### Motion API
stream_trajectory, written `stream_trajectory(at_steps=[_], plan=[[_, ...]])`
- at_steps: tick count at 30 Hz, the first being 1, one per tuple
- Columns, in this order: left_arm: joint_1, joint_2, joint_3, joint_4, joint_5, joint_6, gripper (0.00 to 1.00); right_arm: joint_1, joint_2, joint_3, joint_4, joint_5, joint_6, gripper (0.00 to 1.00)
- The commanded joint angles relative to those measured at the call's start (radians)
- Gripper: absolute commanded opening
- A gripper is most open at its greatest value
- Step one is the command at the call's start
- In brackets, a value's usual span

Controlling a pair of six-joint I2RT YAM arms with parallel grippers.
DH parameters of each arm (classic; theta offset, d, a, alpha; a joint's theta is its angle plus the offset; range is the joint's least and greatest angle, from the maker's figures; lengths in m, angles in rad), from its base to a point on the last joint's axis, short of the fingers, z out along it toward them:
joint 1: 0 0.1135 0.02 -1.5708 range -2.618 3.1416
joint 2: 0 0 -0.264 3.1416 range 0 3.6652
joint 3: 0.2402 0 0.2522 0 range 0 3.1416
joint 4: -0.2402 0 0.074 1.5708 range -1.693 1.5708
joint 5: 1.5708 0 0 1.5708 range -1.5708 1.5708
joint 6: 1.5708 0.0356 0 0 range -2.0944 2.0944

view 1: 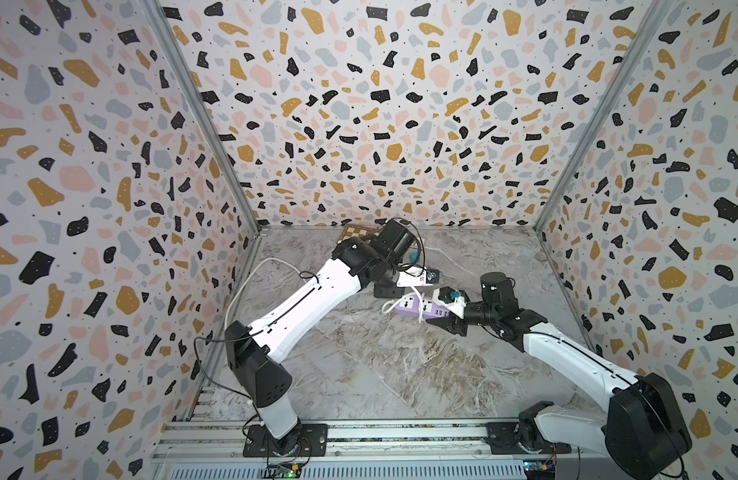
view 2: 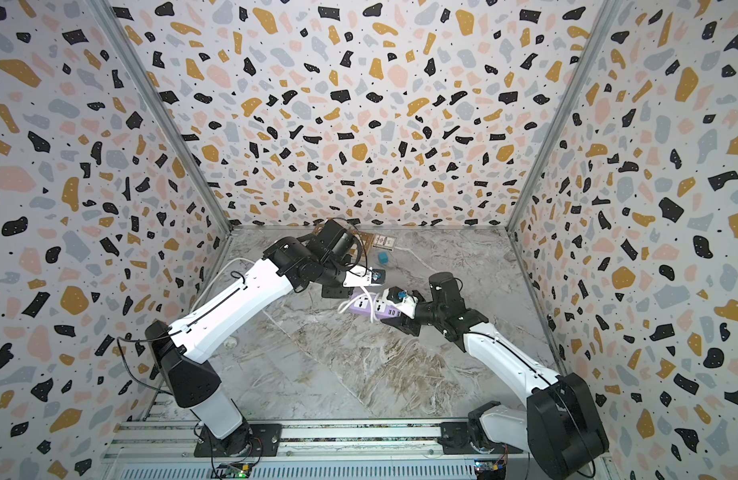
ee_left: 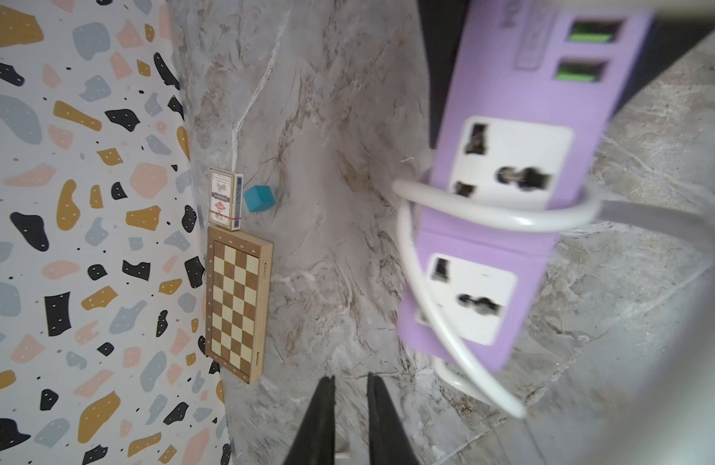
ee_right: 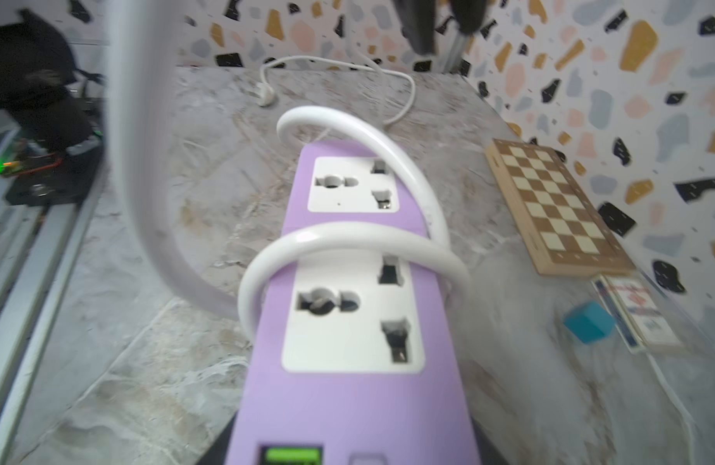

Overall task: Wrap the cord around the power strip
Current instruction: Wrap the power cord around the power strip.

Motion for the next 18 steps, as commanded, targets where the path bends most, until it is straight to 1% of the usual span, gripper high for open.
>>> stream_trajectory(at_steps=[1, 4, 6, 9, 11, 14, 16, 18], plan=[[0.041, 0.02, 0.032, -0.035, 0.022, 0.033, 0.23, 0.033, -0.061, -0.008, -0.031, -0.277, -0.155, 0.0], [0.075, 0.041, -0.01, -0.032, 0.148, 0.023, 0.29, 0.055, -0.083, -0.004, -0.018, -0.335, -0.183, 0.0], [0.098, 0.054, -0.042, -0.013, 0.24, 0.007, 0.35, 0.061, -0.099, 0.002, -0.005, -0.364, -0.182, 0.0], [0.141, 0.061, -0.099, 0.048, 0.393, -0.019, 0.44, 0.072, -0.114, 0.012, 0.002, -0.364, -0.177, 0.0], [0.159, 0.064, -0.136, 0.091, 0.481, -0.027, 0.46, 0.079, -0.122, 0.014, 0.017, -0.369, -0.163, 0.0], [0.16, 0.093, -0.152, 0.119, 0.566, -0.04, 0.46, 0.082, -0.135, -0.002, 0.139, -0.405, -0.063, 0.0], [0.167, 0.119, -0.153, 0.123, 0.587, -0.05, 0.47, 0.081, -0.153, -0.04, 0.307, -0.408, 0.049, 0.0], [0.177, 0.132, -0.172, 0.14, 0.597, -0.059, 0.47, 0.081, -0.173, -0.075, 0.441, -0.377, 0.141, 0.0]])
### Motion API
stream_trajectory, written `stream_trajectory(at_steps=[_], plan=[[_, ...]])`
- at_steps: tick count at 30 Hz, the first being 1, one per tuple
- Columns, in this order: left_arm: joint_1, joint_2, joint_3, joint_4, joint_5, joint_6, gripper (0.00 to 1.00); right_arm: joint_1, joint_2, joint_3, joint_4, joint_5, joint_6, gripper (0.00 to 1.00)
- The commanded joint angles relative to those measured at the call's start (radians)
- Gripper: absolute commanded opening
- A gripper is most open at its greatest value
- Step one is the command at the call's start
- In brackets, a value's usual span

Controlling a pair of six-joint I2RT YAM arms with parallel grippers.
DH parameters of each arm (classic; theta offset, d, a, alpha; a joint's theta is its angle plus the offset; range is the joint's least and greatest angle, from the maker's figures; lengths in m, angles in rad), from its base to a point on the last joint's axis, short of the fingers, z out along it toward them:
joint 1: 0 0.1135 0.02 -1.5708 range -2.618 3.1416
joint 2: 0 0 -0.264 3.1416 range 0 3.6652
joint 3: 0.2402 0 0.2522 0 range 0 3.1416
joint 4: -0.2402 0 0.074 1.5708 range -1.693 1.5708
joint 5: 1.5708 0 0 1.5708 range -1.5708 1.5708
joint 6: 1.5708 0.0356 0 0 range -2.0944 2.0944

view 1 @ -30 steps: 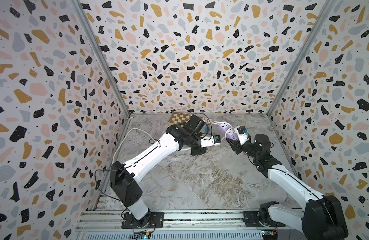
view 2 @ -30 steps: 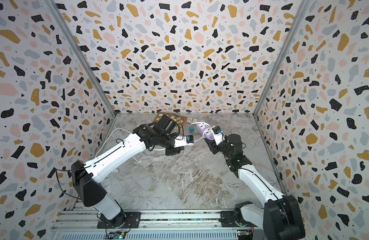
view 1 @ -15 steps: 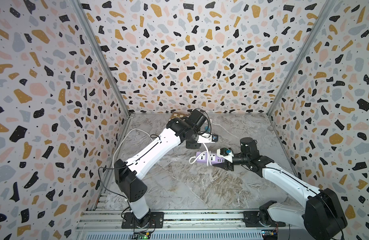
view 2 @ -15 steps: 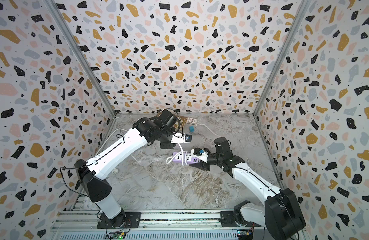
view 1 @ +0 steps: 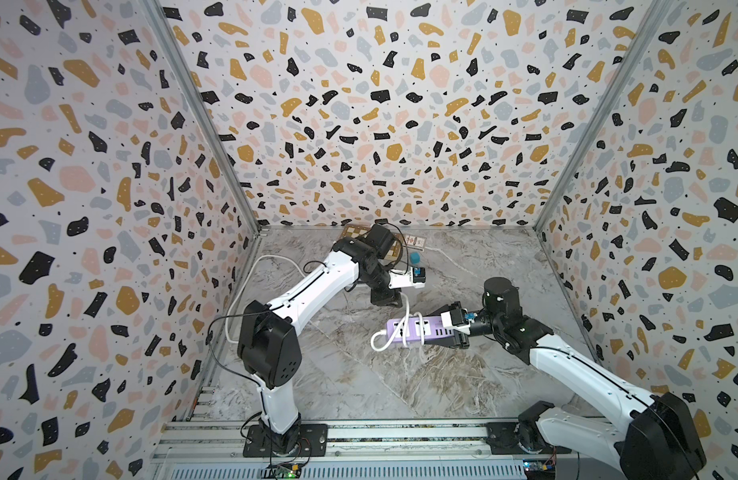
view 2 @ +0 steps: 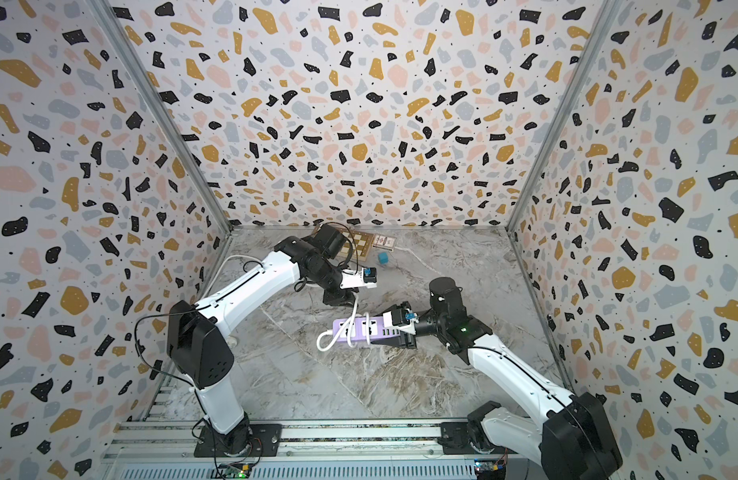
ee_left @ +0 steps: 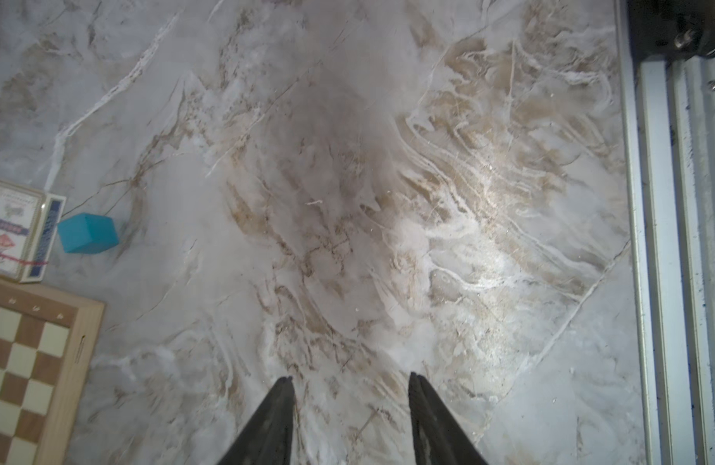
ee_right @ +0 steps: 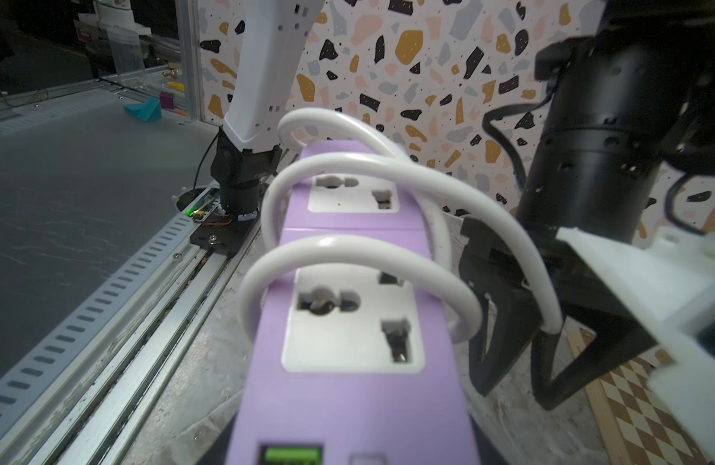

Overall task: Wrap the cord around the power strip
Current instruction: Wrap the power cord around the power strip.

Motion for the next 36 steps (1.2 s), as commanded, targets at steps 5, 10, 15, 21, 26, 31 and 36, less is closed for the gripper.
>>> stream_trajectory(at_steps=[5, 10, 15, 21, 26, 31, 36], plan=[[0.072, -0.017, -0.138, 0.223, 0.181, -0.097, 0.47, -0.016, -0.078, -0.017, 0.354, -0.041, 0.235, 0.0], [0.086, -0.058, -0.242, 0.348, 0.192, -0.118, 0.51, -0.042, -0.068, 0.016, 0.316, -0.056, 0.244, 0.0], [0.109, -0.055, -0.326, 0.452, 0.202, -0.145, 0.52, -0.061, -0.068, 0.029, 0.34, -0.067, 0.277, 0.0], [0.125, -0.037, -0.408, 0.567, 0.207, -0.175, 0.5, -0.089, -0.075, 0.033, 0.378, -0.06, 0.319, 0.0], [0.138, -0.026, -0.418, 0.561, 0.253, -0.19, 0.34, -0.115, -0.106, 0.0, 0.509, 0.034, 0.411, 0.0], [0.137, -0.065, -0.414, 0.55, 0.31, -0.253, 0.12, -0.153, -0.114, -0.021, 0.591, 0.222, 0.526, 0.0], [0.111, -0.145, -0.435, 0.516, 0.292, -0.263, 0.03, -0.186, -0.131, -0.037, 0.596, 0.467, 0.591, 0.0]])
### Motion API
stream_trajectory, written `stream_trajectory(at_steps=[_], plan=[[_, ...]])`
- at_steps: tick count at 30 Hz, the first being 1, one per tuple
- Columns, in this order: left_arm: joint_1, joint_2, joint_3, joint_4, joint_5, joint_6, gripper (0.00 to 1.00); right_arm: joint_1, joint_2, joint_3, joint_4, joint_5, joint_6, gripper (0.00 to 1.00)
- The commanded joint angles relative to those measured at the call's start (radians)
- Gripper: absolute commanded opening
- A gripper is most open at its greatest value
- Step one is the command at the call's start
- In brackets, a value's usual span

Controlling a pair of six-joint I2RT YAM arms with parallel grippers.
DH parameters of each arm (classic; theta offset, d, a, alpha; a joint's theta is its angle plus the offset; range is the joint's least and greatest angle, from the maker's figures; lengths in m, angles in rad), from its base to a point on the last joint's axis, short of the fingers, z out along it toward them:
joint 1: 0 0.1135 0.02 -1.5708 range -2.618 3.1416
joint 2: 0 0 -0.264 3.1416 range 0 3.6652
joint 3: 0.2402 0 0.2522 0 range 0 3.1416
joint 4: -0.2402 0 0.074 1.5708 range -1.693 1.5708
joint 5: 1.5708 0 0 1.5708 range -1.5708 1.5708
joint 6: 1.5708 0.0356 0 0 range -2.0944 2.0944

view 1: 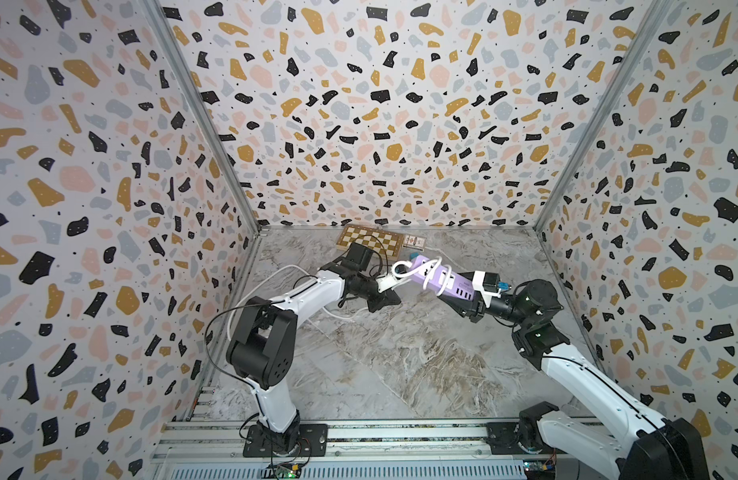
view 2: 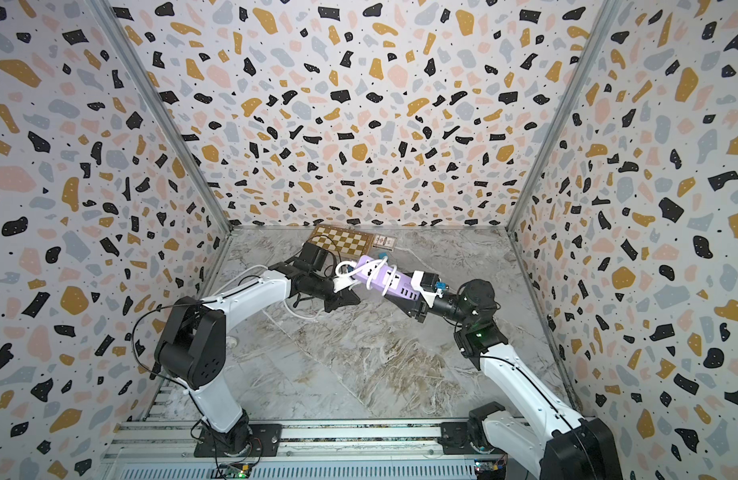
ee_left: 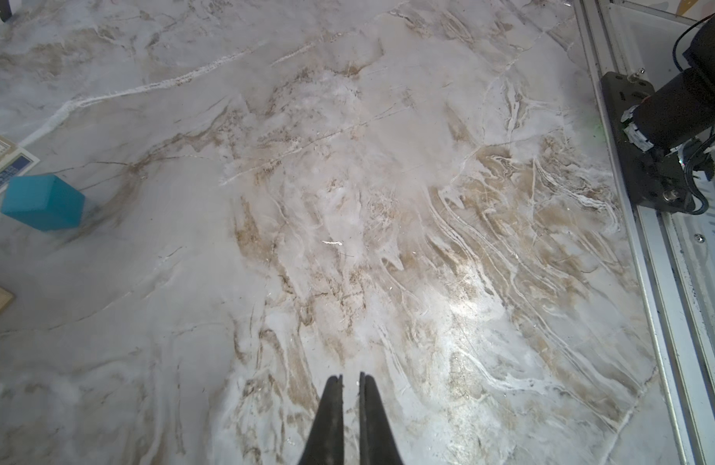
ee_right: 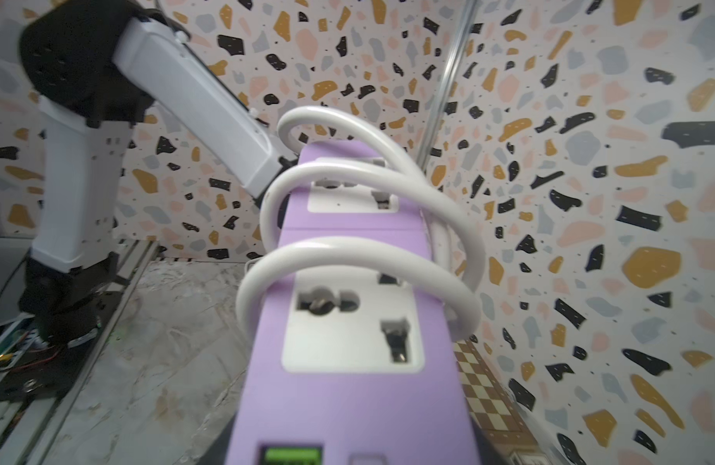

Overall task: Wrap the cord around the power strip
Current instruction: Wrap the power cord around the power strip.

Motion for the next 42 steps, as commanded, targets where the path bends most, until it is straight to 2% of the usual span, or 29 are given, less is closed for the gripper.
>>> stream_trajectory(at_steps=[1, 5, 8, 10, 15, 21, 26, 28, 32, 35, 38, 42], plan=[[-0.03, -0.082, -0.004, -0.06, 0.009, -0.002, 0.02, -0.018, -0.036, 0.016, 0.071, 0.251, 0.071, 0.0], [-0.098, -0.137, 0.037, -0.188, -0.067, 0.036, 0.0, -0.047, -0.003, 0.035, -0.059, 0.473, 0.132, 0.0], [-0.169, -0.176, 0.102, -0.318, -0.15, 0.105, 0.0, -0.085, 0.054, 0.073, -0.184, 0.512, 0.143, 0.0], [-0.227, -0.184, 0.171, -0.418, -0.26, 0.173, 0.0, -0.097, 0.098, 0.104, -0.277, 0.53, 0.118, 0.0], [-0.322, -0.147, 0.376, -0.627, -0.427, 0.247, 0.0, -0.087, 0.178, 0.16, -0.458, 0.473, -0.014, 0.0], [-0.37, -0.107, 0.523, -0.683, -0.591, 0.296, 0.01, 0.014, 0.244, 0.208, -0.659, 0.419, -0.228, 0.0], [-0.368, -0.054, 0.62, -0.699, -0.768, 0.329, 0.01, 0.066, 0.258, 0.189, -0.743, 0.238, -0.375, 0.0], [-0.36, -0.042, 0.634, -0.696, -0.81, 0.337, 0.05, 0.086, 0.261, 0.18, -0.79, 0.149, -0.459, 0.0], [-0.326, -0.013, 0.669, -0.721, -0.781, 0.339, 0.16, 0.14, 0.235, 0.155, -0.848, -0.078, -0.634, 0.0], [-0.293, 0.015, 0.664, -0.732, -0.7, 0.348, 0.19, 0.163, 0.185, 0.103, -0.756, -0.23, -0.655, 0.0], [-0.267, 0.052, 0.631, -0.744, -0.568, 0.356, 0.18, 0.168, 0.16, 0.091, -0.698, -0.321, -0.65, 0.0], [-0.229, 0.079, 0.559, -0.69, -0.399, 0.331, 0.24, 0.168, 0.133, 0.093, -0.66, -0.354, -0.637, 0.0]])
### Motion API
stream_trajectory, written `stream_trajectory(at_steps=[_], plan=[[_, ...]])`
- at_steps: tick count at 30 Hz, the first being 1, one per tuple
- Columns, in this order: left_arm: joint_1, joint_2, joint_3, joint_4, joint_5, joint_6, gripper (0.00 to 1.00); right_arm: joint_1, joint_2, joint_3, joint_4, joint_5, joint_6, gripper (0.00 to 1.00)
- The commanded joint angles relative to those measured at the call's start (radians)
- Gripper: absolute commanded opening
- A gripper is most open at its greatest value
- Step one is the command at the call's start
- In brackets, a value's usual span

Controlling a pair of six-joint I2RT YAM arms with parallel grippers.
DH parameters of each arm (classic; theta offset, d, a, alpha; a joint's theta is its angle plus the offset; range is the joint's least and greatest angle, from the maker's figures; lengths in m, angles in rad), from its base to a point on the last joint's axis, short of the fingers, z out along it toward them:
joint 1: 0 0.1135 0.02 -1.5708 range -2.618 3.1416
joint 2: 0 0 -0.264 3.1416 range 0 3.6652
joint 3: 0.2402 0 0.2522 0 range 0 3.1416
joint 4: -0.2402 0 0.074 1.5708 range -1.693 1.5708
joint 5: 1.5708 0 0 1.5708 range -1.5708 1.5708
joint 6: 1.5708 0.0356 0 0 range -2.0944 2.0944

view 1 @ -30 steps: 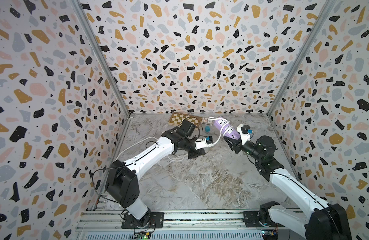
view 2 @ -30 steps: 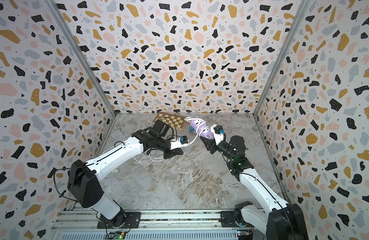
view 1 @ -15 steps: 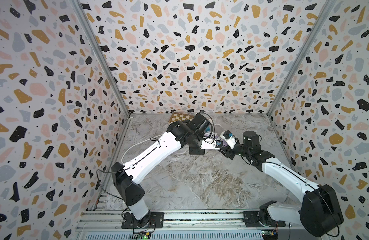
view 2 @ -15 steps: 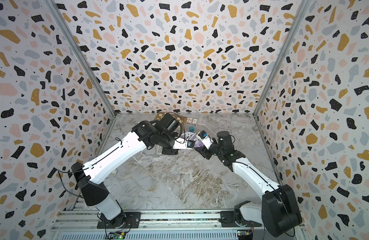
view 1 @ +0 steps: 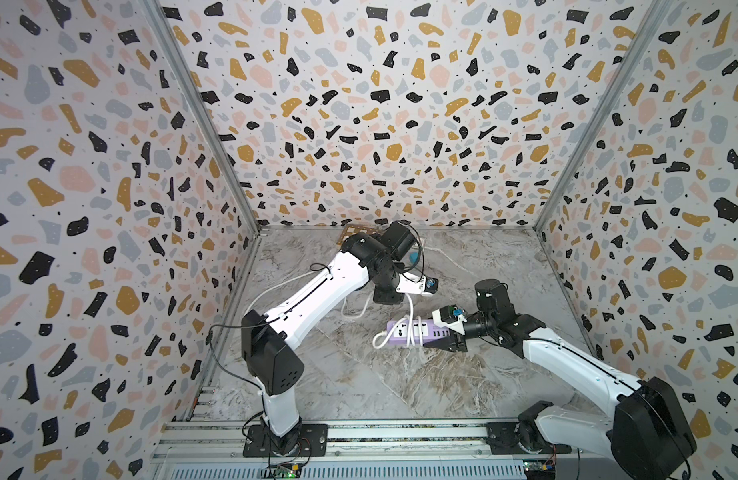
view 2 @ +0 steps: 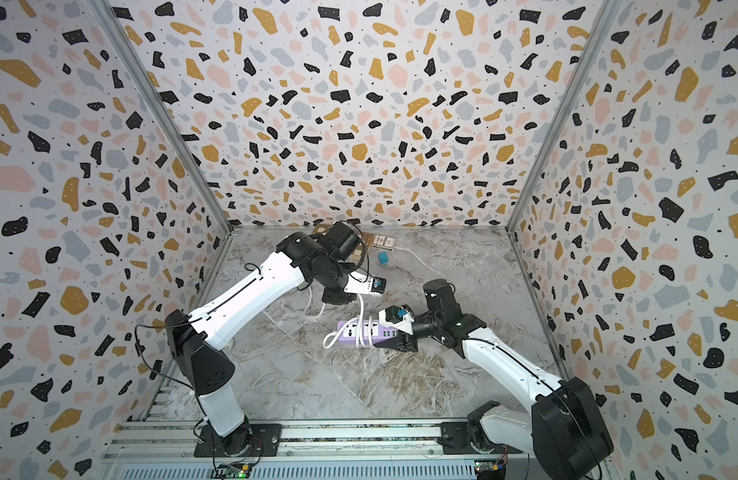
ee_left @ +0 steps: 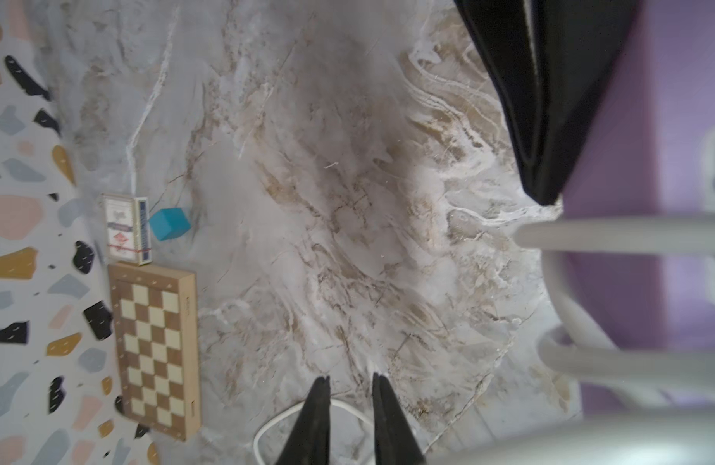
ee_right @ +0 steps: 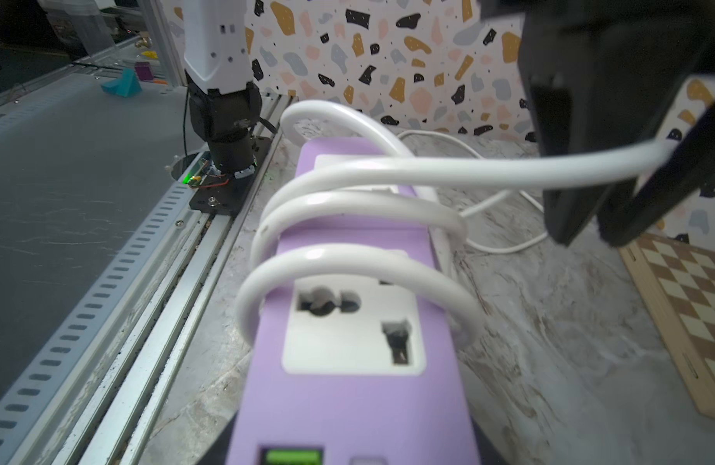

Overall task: Wrap the cord around the power strip
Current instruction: Wrap the power cord around the power strip.

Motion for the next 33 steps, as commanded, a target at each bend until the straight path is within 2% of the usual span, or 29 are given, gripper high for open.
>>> stream_trajectory(at_steps=[1, 3, 5, 10, 16, 24, 33], plan=[[0.041, 0.021, -0.057, 0.07, 0.213, -0.015, 0.28, 0.008, -0.05, 0.007, 0.079, -0.146, -0.033, 0.0], [0.059, 0.02, -0.09, 0.102, 0.296, -0.023, 0.37, 0.005, -0.06, 0.007, 0.102, -0.157, -0.021, 0.0], [0.069, 0.012, -0.121, 0.137, 0.332, -0.035, 0.42, 0.001, -0.069, -0.005, 0.154, -0.181, 0.016, 0.0], [0.136, -0.018, -0.201, 0.24, 0.443, -0.094, 0.51, -0.035, -0.091, -0.061, 0.35, -0.216, 0.166, 0.0], [0.222, -0.057, -0.348, 0.468, 0.609, -0.208, 0.61, -0.076, -0.1, -0.061, 0.431, -0.248, 0.241, 0.0], [0.226, 0.025, -0.392, 0.548, 0.646, -0.242, 0.63, -0.081, -0.101, -0.054, 0.551, -0.237, 0.333, 0.0], [0.253, 0.037, -0.499, 0.669, 0.623, -0.299, 0.64, -0.124, -0.128, -0.128, 0.954, -0.123, 0.605, 0.0]])
